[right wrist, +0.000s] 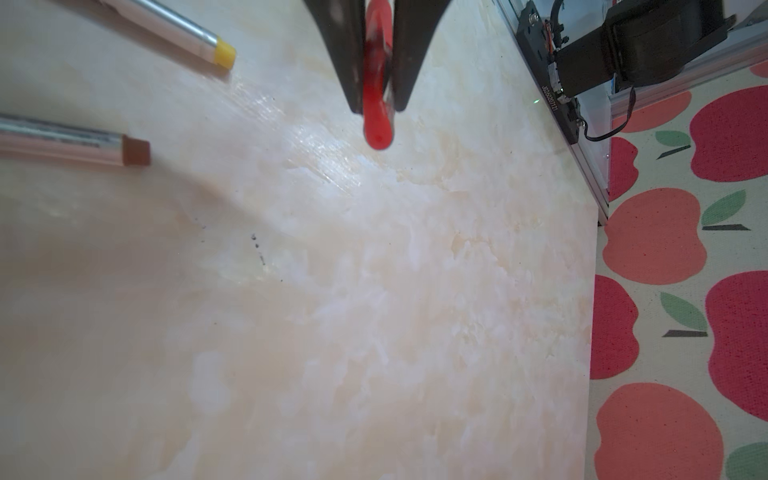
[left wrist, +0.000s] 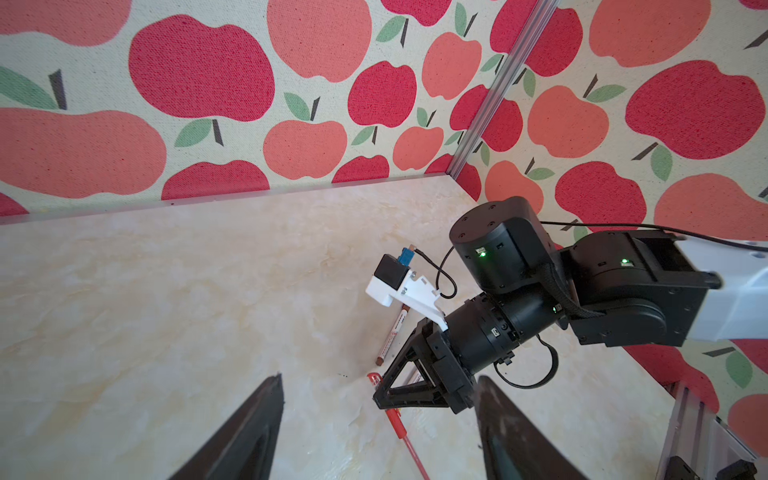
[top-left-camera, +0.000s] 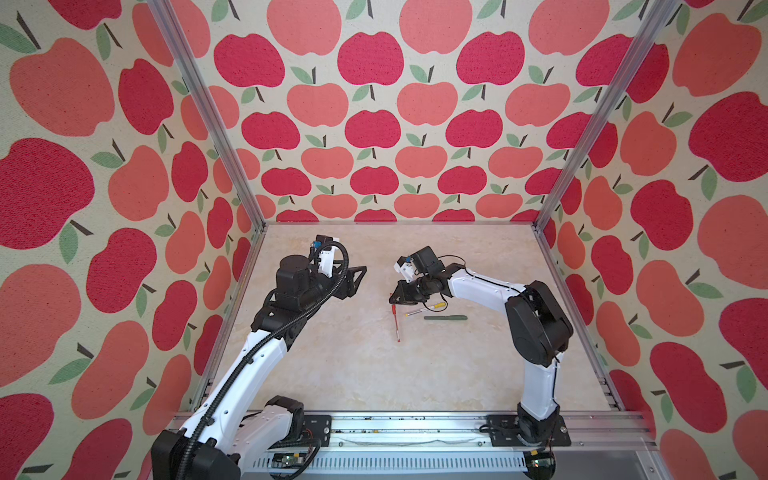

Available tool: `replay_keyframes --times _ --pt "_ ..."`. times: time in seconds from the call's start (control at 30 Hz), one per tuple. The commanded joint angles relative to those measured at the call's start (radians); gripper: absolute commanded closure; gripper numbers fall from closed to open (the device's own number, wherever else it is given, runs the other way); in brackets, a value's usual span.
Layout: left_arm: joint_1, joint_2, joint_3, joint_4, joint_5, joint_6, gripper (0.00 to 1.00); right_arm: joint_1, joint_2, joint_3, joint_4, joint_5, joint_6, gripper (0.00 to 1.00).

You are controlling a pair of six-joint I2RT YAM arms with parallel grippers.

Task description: Insert the pens into the pen caps

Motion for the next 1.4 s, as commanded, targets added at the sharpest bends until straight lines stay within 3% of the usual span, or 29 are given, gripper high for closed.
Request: replay_keyframes --times 0.0,0.3,0.53,0.67,0.83,1.13,1.37 --pt "0.006 -0.017 -0.018 -0.014 -0.014 -0.008 0.24 0.008 0.029 0.044 -0.079 0.012 0.014 0.80" --pt "0.031 -0.046 -0.028 -0.023 -0.035 -0.001 0.22 0.009 0.046 0.055 -0.078 0.035 -0.013 0.64" --pt "0.134 -0.070 -0.041 -0.059 -0.124 -0.048 0.18 -0.064 -0.220 -0.093 0.133 0.094 -0.113 0.52" --pt "0.239 -0.085 -0.074 -0.023 -0.149 -0.118 0.17 -0.180 -0.332 -0.160 0.158 0.116 -0.155 0.51" --pt "0.285 -0.068 -0.078 -0.031 -0.156 -0.157 0.17 -0.269 -0.397 -0.210 0.154 0.123 -0.129 0.51" --pt "0.311 -0.049 -0.100 -0.032 -0.171 -0.199 0.16 -0.291 -0.426 -0.280 0.199 0.101 -0.099 0.51" --pt "0.313 -0.038 -0.122 0.007 -0.170 -0.202 0.15 -0.289 -0.415 -0.301 0.238 0.013 -0.070 0.53"
